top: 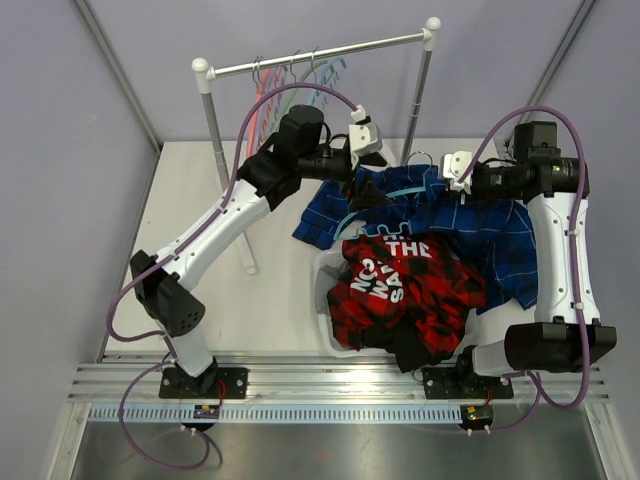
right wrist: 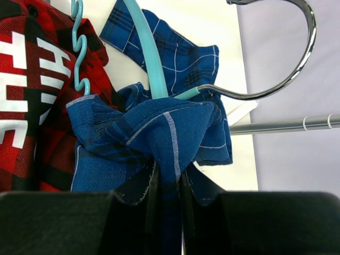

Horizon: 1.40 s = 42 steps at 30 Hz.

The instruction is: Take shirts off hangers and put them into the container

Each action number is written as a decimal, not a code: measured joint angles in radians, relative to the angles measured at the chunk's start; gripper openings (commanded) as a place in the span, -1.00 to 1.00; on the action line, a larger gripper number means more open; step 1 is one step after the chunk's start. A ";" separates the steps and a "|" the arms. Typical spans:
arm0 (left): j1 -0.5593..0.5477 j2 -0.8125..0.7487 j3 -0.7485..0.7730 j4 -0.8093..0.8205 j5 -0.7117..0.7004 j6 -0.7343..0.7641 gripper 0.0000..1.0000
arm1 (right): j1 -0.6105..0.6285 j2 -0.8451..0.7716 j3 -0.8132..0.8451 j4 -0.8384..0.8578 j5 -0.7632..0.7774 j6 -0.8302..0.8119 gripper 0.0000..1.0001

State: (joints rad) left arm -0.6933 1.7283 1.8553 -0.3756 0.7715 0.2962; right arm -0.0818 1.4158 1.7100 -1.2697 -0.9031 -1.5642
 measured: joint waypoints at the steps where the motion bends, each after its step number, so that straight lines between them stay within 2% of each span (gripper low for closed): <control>1: -0.001 0.010 0.005 -0.010 0.013 0.002 0.75 | 0.004 -0.002 0.000 0.001 0.002 -0.002 -1.00; 8: 0.000 0.069 0.013 -0.100 0.058 0.010 0.40 | 0.017 -0.022 -0.001 0.014 0.003 -0.006 -1.00; 14: 0.000 0.120 0.044 -0.139 0.053 0.029 0.23 | 0.022 -0.027 -0.001 0.020 0.000 -0.005 -1.00; 17: -0.002 0.138 0.063 -0.154 0.052 0.034 -0.11 | 0.026 -0.027 -0.001 0.022 0.000 -0.002 -1.00; 18: -0.003 0.141 0.065 -0.156 0.051 0.037 -0.36 | 0.028 -0.027 -0.001 0.024 -0.001 0.000 -1.00; 21: -0.006 0.142 0.068 -0.167 0.051 0.043 -0.70 | 0.030 -0.027 -0.001 0.034 -0.004 0.007 -1.00; 22: -0.008 0.142 0.069 -0.168 0.052 0.045 -0.96 | 0.030 -0.027 -0.001 0.040 -0.004 0.011 -1.00; 25: -0.008 0.142 0.071 -0.169 0.046 0.051 -1.00 | 0.030 -0.027 -0.001 0.050 -0.003 0.029 -0.95; 27: -0.008 0.142 0.073 -0.169 0.044 0.052 -1.00 | 0.032 -0.027 -0.001 0.058 -0.004 0.043 -0.79; 28: -0.008 0.142 0.074 -0.169 0.041 0.051 -1.00 | 0.032 -0.027 -0.001 0.065 -0.004 0.054 -0.58; 31: -0.007 0.142 0.074 -0.166 0.025 0.046 -1.00 | 0.034 -0.027 -0.003 0.095 -0.004 0.116 -0.17; 35: 0.007 0.141 0.063 -0.166 0.002 0.013 -1.00 | 0.037 -0.027 -0.003 0.169 -0.003 0.227 0.21; 38: 0.034 0.139 0.032 -0.150 -0.002 -0.026 -1.00 | 0.037 -0.026 0.001 0.204 0.004 0.316 0.39; 39: 0.044 0.139 0.019 -0.148 -0.005 -0.040 -1.00 | 0.038 -0.025 0.006 0.211 0.007 0.353 0.52; 42: 0.068 0.139 -0.001 -0.154 -0.024 -0.080 -1.00 | 0.039 -0.021 0.030 0.253 0.035 0.498 0.63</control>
State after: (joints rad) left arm -0.6250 1.8671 1.8542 -0.5301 0.7471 0.2165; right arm -0.0429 1.3945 1.7401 -1.0164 -0.8684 -1.0664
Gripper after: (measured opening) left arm 0.105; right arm 0.792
